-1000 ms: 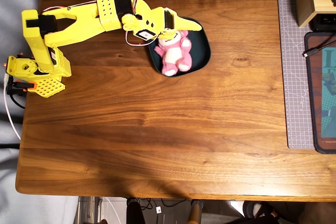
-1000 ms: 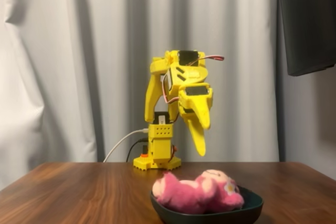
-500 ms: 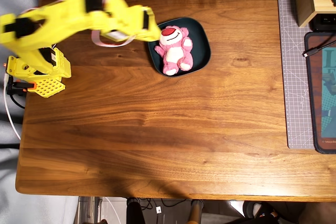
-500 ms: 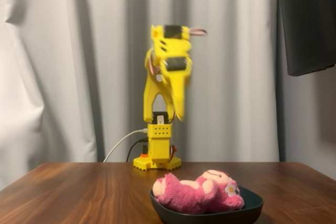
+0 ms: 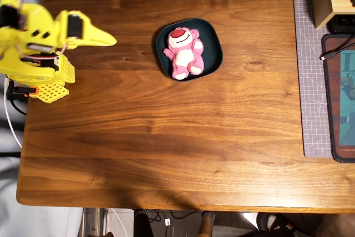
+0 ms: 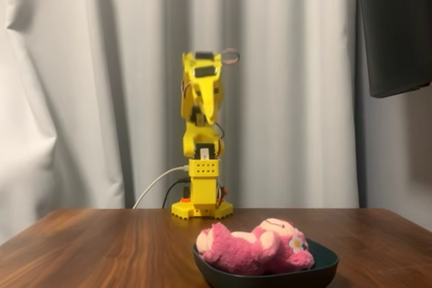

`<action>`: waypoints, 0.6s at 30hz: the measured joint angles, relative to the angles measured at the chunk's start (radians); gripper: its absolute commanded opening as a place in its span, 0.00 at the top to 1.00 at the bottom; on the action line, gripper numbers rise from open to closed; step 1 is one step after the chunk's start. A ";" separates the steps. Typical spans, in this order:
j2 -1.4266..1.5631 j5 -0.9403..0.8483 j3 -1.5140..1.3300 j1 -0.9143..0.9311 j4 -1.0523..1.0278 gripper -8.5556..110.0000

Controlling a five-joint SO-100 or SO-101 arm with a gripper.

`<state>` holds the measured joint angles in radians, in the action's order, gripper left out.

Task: Grasp a strawberry bear and put it in the bin.

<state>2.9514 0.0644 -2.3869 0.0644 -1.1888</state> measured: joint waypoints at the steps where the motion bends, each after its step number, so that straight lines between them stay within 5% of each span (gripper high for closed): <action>1: 0.037 0.000 -0.049 -0.006 0.000 0.93; 18: 0.403 -0.133 -0.652 -0.046 -0.014 0.93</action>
<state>3.3548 -0.0690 -3.0388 0.0184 -1.2026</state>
